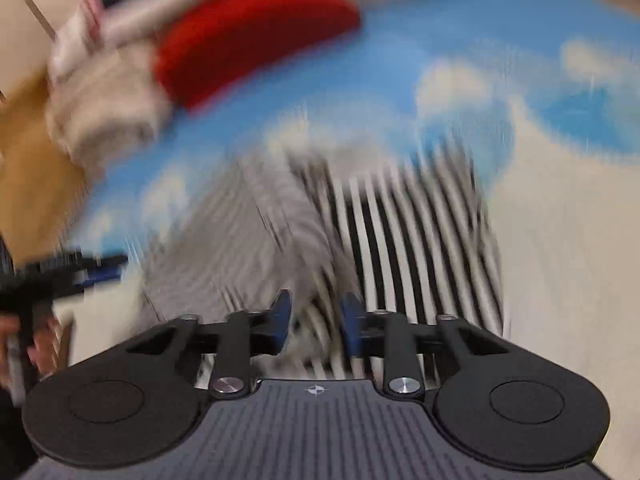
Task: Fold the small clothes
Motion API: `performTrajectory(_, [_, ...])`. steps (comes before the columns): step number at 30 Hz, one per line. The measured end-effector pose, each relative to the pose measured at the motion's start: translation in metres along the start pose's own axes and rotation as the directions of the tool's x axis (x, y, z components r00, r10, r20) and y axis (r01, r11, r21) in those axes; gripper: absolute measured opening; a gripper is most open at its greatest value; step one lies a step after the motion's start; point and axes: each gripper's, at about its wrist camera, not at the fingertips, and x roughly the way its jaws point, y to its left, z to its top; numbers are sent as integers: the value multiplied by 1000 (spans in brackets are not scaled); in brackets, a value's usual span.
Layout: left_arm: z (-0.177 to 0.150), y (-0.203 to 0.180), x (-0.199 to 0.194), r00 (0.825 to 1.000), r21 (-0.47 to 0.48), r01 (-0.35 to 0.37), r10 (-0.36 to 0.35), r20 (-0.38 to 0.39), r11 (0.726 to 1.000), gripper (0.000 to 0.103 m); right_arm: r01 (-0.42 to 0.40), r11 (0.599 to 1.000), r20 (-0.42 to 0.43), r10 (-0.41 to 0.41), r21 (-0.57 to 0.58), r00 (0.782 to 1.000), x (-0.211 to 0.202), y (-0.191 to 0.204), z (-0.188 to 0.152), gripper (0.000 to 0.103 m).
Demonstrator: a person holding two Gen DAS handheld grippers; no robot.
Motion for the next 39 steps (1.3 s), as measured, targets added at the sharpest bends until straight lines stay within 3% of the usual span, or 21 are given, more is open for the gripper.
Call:
performTrajectory(2, [0,-19,6,998,15,55,-55,-6,998,99,-78,996,119,84,-53,989,-5,17,11,36])
performTrajectory(5, [-18,-41,39,995,51,80,-77,-66,995,99,-135,980,131,155,-149,979,31,38,20,34])
performTrajectory(7, [-42,-54,69,992,104,10,3,-129,994,99,-53,979,110,75,-197,991,70,42,12,34])
performTrajectory(9, [-63,-54,101,973,192,-69,109,-203,979,98,57,967,29,-51,-249,998,112,33,-7,34])
performTrajectory(10, [-75,-55,110,969,258,-99,152,-195,961,98,101,961,-12,-108,-258,994,129,24,-18,34])
performTrajectory(11, [-87,-60,105,979,355,-113,164,-119,928,102,110,958,-35,-123,-266,992,139,15,-29,35])
performTrajectory(12, [-97,-66,101,980,428,-131,183,-81,894,102,89,947,43,-80,-308,996,136,11,-40,34])
performTrajectory(13, [-102,-69,99,980,463,-130,185,-74,877,102,94,922,59,-77,-377,995,134,15,-44,34])
performTrajectory(15, [-107,-66,90,988,486,-94,143,-65,869,102,97,886,58,-79,-453,995,124,23,-42,35])
performTrajectory(17, [-109,-58,83,991,497,-77,121,-57,864,102,38,915,50,-19,-401,999,107,22,-30,41])
performTrajectory(19, [-116,-51,79,990,484,-70,121,-75,873,102,13,920,25,-3,-392,1000,94,19,-30,52])
performTrajectory(22, [-119,-40,70,986,434,-60,120,-112,899,102,-10,886,-89,-35,-464,995,98,8,-53,55])
performTrajectory(25, [-110,-37,33,989,386,-49,99,-111,921,102,31,829,8,-32,-558,999,83,12,-71,55])
performTrajectory(27, [-103,-36,-5,996,343,-41,64,-56,938,102,17,853,46,8,-521,999,57,21,-60,56])
performTrajectory(31, [-116,-30,-91,996,262,-84,74,47,961,102,-31,928,195,110,-372,975,-24,29,-53,83])
performTrajectory(32, [-125,-27,-106,994,249,-101,89,62,963,102,-32,933,213,116,-359,970,-40,31,-58,84])
performTrajectory(36, [-177,-6,-162,980,209,-198,186,78,958,102,79,936,281,22,-344,959,-94,23,-112,88])
performTrajectory(39, [-214,19,-183,975,138,-223,221,26,965,102,82,967,269,-15,-240,963,-115,-4,-156,88])
